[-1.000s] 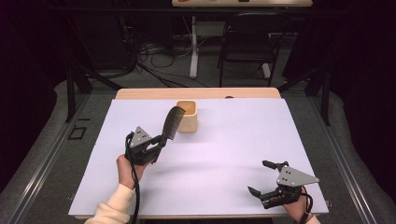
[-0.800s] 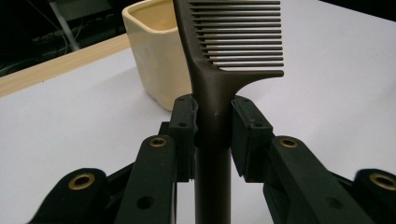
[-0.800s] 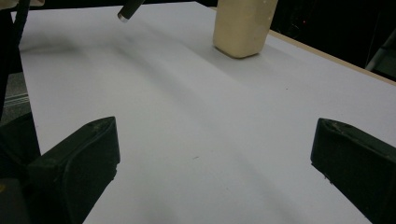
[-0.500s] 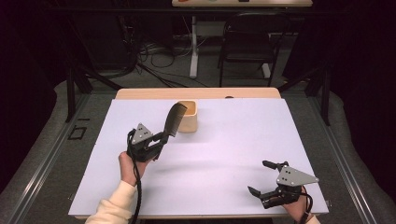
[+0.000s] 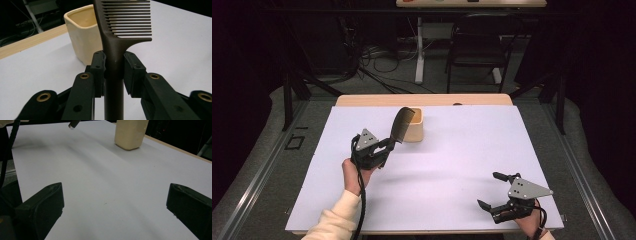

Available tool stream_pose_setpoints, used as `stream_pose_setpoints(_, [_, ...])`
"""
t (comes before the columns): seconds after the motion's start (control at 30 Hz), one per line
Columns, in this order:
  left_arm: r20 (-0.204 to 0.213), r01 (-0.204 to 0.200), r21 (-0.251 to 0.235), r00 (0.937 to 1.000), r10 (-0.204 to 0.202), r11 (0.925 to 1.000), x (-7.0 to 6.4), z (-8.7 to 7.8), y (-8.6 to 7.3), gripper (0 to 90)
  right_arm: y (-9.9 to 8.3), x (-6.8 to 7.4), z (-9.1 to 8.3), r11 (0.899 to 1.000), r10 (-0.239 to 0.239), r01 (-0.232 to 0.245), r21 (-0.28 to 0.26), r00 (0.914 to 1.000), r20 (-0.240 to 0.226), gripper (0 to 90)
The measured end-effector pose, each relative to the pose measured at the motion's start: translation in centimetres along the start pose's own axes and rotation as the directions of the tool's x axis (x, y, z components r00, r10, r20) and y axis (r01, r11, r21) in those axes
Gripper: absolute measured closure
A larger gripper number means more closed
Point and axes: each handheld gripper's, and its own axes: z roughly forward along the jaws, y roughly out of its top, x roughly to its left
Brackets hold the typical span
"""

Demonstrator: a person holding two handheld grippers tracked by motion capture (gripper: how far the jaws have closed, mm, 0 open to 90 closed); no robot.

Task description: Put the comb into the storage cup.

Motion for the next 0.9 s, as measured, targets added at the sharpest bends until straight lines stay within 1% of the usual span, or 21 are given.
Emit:
stream_pose_setpoints(0.13, [0.000, 0.000, 0.001, 1.0000, 0.000, 1.0000, 0.0, 0.2, 0.2, 71.9, 0.0, -0.1, 0.0, 1.000, 0.003, -0.003, 0.003, 1.0000, 0.001, 0.7])
stream_pose_setpoints(0.43, [0.000, -0.002, -0.016, 1.0000, 0.002, 0.9999, -0.1, 0.3, 0.8, 71.9, 0.0, -0.1, 0.0, 1.000, 0.001, -0.001, 0.004, 1.0000, 0.002, 0.7])
stream_pose_setpoints(0.7, [0.005, 0.008, -0.030, 1.0000, -0.008, 0.9995, 0.2, 0.4, 1.2, 71.9, 0.0, 0.0, 0.0, 1.000, 0.003, -0.003, 0.006, 1.0000, 0.002, 0.7])
stream_pose_setpoints(0.9, [0.009, 0.015, -0.041, 0.9999, -0.014, 0.9991, 0.2, 0.8, 1.6, 71.9, 0.0, 0.0, 0.1, 1.000, 0.003, -0.003, 0.006, 1.0000, 0.003, 0.7])
